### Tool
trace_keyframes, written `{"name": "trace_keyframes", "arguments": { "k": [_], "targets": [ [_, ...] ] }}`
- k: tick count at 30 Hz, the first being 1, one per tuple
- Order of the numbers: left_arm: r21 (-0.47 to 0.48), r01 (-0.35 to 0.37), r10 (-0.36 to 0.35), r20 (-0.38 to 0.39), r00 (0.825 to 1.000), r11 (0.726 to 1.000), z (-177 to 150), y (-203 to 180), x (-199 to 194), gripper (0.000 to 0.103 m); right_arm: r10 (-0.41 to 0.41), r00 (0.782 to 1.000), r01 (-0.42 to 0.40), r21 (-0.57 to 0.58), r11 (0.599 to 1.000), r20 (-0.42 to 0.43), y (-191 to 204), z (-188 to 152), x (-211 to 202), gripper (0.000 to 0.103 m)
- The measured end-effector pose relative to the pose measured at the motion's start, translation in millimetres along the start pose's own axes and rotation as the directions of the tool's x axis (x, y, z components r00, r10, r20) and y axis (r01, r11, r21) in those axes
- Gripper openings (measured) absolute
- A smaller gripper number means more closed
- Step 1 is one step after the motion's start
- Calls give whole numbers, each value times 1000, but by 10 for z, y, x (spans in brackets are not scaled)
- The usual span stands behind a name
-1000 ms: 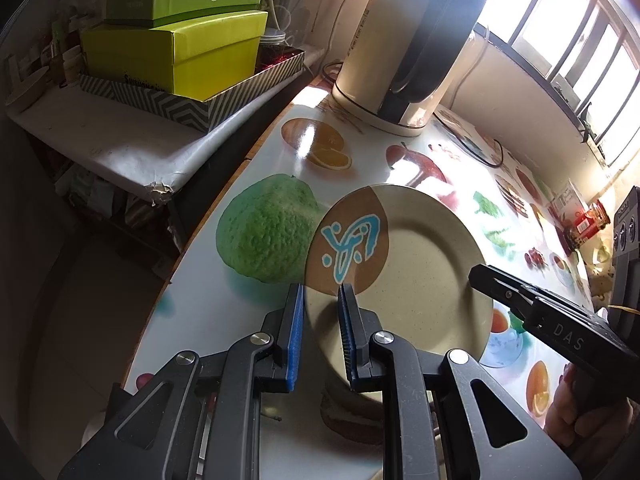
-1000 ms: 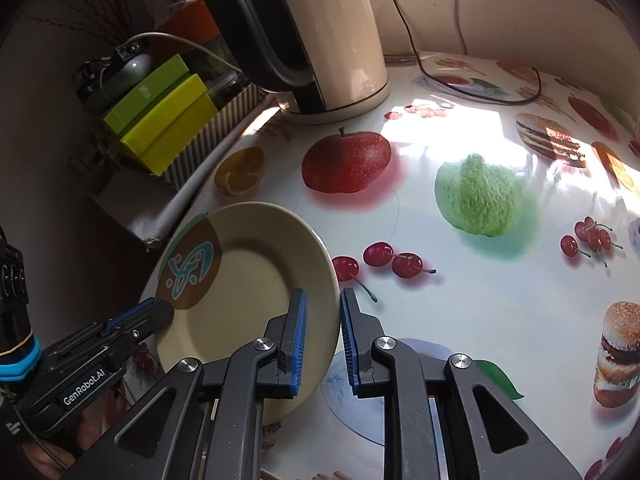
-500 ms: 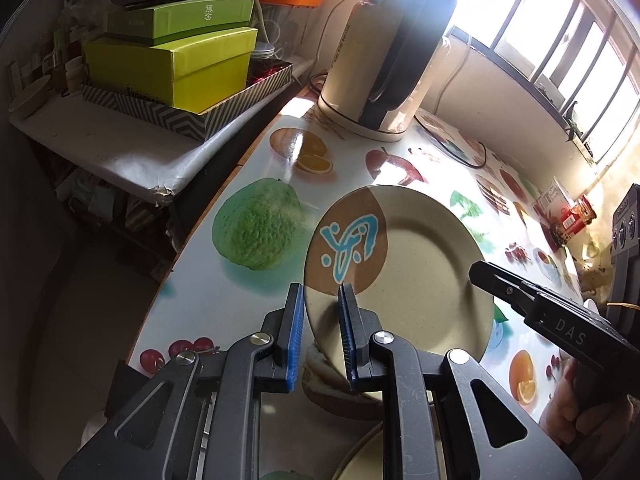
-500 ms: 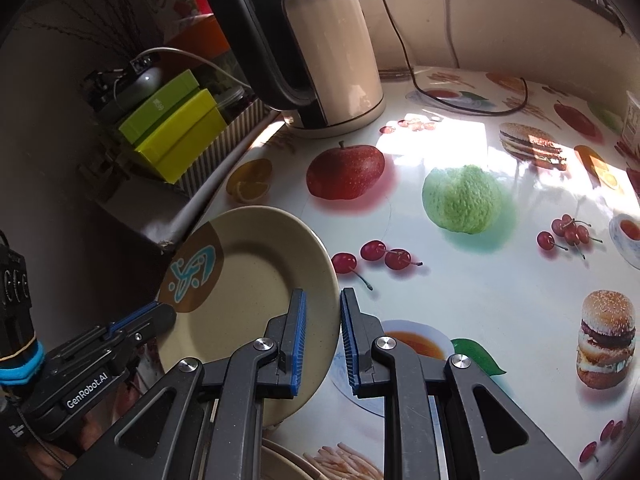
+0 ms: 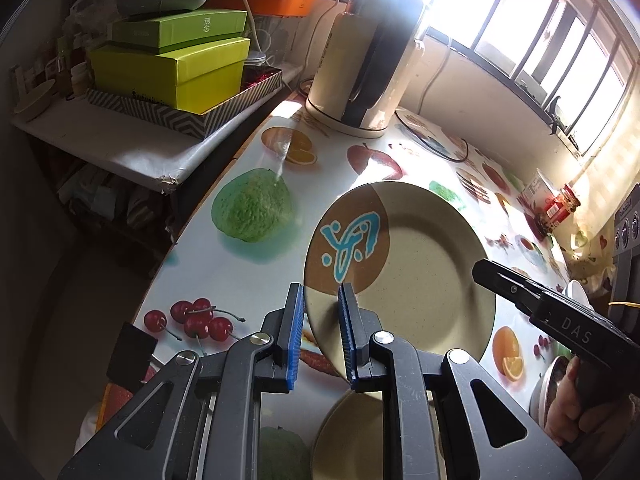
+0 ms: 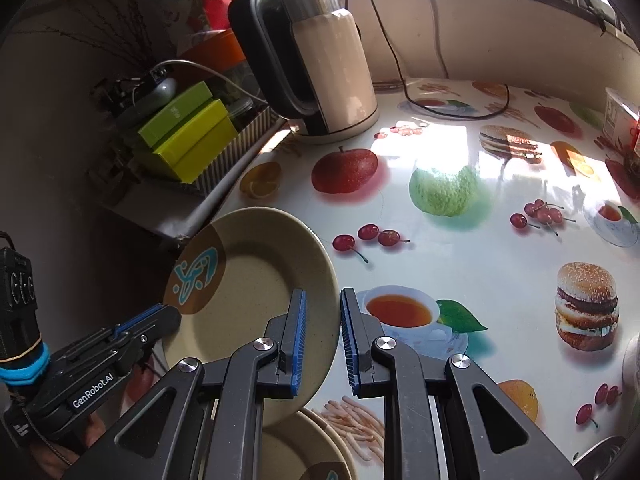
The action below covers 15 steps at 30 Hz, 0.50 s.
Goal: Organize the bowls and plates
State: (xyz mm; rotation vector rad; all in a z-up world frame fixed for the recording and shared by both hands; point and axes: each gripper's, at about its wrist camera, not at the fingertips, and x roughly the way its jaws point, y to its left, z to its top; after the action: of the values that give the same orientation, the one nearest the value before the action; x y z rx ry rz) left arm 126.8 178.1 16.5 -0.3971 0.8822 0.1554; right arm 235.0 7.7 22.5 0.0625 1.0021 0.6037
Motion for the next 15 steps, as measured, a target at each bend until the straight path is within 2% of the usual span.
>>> {"name": "trace_keyframes", "arguments": {
  "k": [15],
  "targets": [
    [13,15,-15,1,1000,1000,-332,-63,-225,18,-2,1000,2,10,1000,-3,-6,-385,-238,17]
  ]
}}
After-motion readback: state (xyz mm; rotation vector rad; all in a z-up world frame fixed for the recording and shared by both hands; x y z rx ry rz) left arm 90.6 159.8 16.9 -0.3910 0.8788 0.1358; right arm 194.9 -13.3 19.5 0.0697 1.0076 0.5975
